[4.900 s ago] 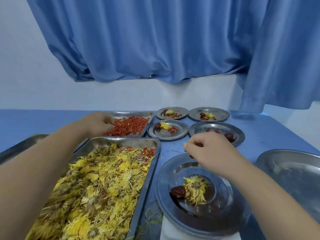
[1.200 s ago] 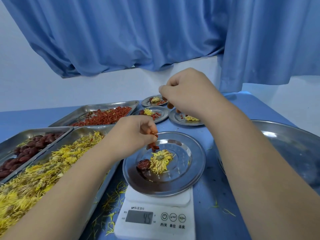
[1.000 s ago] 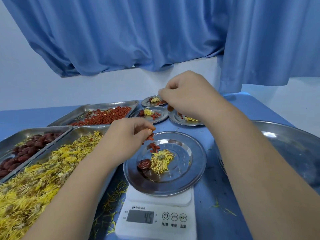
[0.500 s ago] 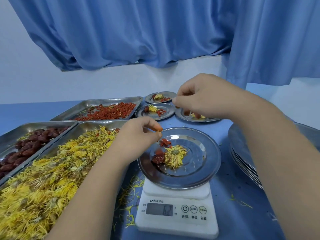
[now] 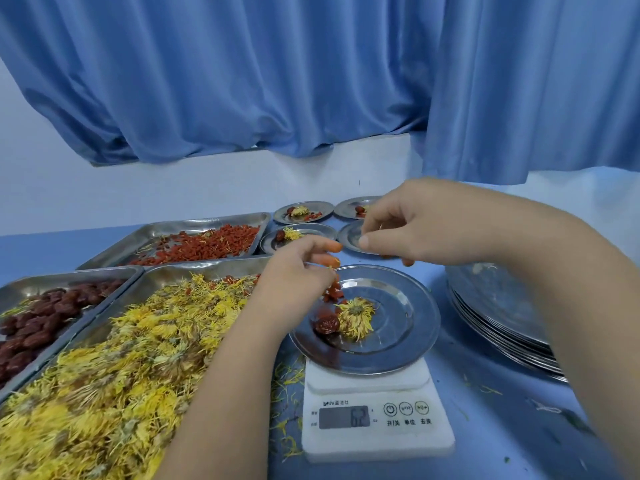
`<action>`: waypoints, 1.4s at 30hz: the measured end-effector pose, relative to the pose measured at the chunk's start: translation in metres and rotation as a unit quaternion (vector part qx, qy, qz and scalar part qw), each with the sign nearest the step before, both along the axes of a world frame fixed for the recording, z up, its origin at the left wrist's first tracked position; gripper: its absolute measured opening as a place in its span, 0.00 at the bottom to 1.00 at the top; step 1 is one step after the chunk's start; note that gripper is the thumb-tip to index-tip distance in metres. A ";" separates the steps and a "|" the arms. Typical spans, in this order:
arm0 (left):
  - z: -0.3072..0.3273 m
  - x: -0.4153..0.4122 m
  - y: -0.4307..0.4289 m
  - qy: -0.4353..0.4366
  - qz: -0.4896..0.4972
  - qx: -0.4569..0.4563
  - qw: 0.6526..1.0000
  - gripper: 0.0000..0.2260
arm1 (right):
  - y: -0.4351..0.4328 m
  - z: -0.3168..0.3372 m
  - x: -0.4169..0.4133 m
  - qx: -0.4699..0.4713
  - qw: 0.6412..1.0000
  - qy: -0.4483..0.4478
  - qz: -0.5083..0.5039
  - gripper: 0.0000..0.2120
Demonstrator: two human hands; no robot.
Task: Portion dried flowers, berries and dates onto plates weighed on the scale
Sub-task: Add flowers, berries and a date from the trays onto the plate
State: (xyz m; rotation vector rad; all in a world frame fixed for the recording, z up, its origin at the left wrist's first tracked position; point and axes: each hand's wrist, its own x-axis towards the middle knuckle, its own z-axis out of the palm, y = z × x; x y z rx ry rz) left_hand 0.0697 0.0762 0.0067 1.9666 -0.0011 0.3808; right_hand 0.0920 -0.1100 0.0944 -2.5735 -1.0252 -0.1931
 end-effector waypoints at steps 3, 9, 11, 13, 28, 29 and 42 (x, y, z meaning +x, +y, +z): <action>0.000 -0.001 -0.001 -0.026 -0.017 0.013 0.999 0.14 | -0.006 -0.022 -0.013 0.045 0.996 -0.072 -0.003 0.09; -0.002 -0.003 -0.007 -0.045 0.000 0.044 0.998 0.15 | -0.037 -0.091 -0.059 0.100 0.978 -0.178 0.030 0.09; -0.003 -0.002 -0.006 -0.043 0.012 0.043 0.998 0.12 | -0.045 -0.108 -0.069 0.135 0.973 -0.180 0.042 0.09; -0.003 -0.001 -0.006 -0.035 0.017 0.025 0.999 0.09 | -0.050 -0.117 -0.071 0.172 0.968 -0.175 0.049 0.09; -0.008 -0.004 -0.015 0.012 0.049 0.004 0.999 0.05 | -0.060 -0.129 -0.054 0.232 0.967 -0.108 0.019 0.07; -0.007 -0.004 -0.015 0.011 0.053 0.010 0.999 0.06 | -0.060 -0.130 -0.054 0.234 0.966 -0.107 0.018 0.07; -0.007 -0.006 -0.013 -0.041 0.116 0.104 0.987 0.12 | -0.060 -0.135 -0.048 0.239 0.966 -0.099 0.002 0.07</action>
